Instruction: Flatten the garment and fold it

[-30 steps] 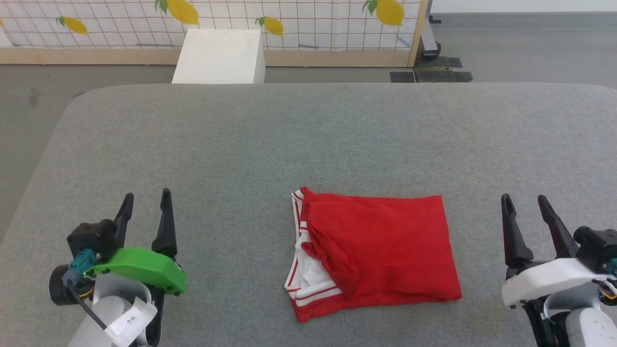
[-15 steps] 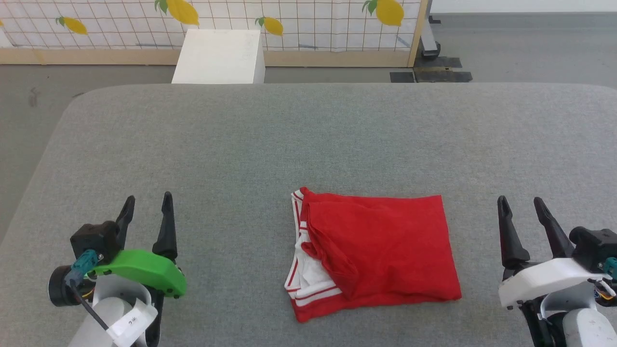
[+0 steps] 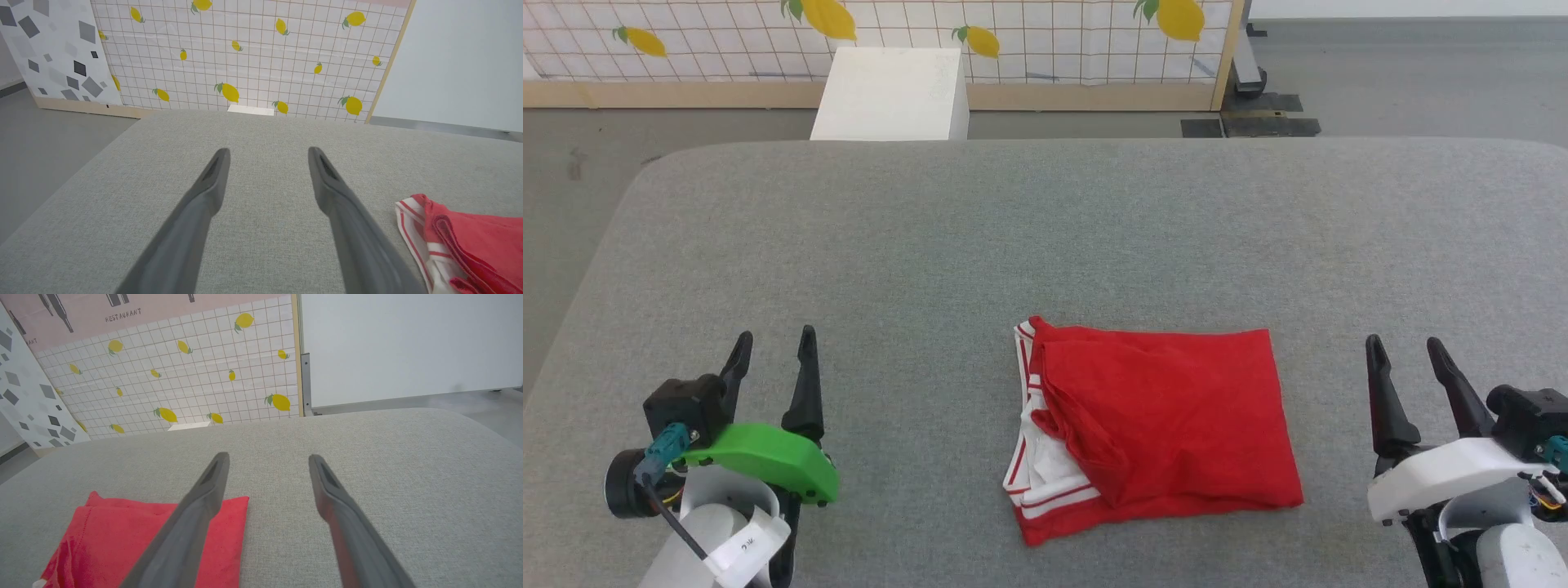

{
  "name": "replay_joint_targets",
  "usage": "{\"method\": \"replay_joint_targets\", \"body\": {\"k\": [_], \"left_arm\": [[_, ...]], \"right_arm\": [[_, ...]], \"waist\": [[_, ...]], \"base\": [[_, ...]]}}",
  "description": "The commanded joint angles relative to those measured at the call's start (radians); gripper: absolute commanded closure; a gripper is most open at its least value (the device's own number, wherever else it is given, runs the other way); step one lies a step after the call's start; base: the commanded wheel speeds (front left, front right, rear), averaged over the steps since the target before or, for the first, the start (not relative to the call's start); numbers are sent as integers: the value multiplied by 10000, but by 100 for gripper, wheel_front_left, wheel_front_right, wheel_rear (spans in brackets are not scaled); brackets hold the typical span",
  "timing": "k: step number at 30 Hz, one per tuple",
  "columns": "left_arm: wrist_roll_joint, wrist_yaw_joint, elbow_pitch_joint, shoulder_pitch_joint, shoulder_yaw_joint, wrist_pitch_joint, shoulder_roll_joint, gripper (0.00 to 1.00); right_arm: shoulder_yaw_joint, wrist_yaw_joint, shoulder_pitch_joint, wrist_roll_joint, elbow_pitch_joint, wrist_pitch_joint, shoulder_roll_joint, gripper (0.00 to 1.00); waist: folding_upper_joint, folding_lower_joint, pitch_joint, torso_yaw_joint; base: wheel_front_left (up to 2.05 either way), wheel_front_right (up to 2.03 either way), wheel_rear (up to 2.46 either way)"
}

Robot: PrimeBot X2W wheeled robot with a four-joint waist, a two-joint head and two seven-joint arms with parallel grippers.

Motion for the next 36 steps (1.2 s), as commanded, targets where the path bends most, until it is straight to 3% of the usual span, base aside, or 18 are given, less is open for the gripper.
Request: {"method": "replay_joint_targets", "body": {"k": [1,5,10,19,23,28,36], "left_arm": [[-26,50,-41,-20,-18,-36,66,0],[-52,71,-79,-10,-11,-48,78,0],[-65,158,-272,24,42,-72,111,0],[73,275,-777,-262,-35,-95,86,0],[172,334,-997,-500,-103,-93,39,0],[281,318,-1139,-838,-214,-118,-45,0],[342,225,-999,-1113,-359,-195,-299,0]], "right_arm": [[-10,-15,-43,-99,22,28,29,0],[-41,-15,-154,-67,56,322,-3,0],[43,-15,-898,209,-1,2111,-125,0],[1790,-15,-2790,562,305,7707,-1088,0],[2608,-15,-3277,539,525,9504,-1535,0],[3145,-15,-3499,552,836,10387,-1786,0],[3673,-15,-3159,708,1578,10674,-1800,0]], "waist": [[0,0,-3,-5],[0,0,18,-24],[0,0,178,-95],[0,0,909,214],[0,0,1372,527],[0,0,1924,952],[0,0,2259,1400]], "base": [[0,0,0],[0,0,0],[0,0,0],[0,0,0],[0,0,0],[0,0,0],[0,0,0]]}}
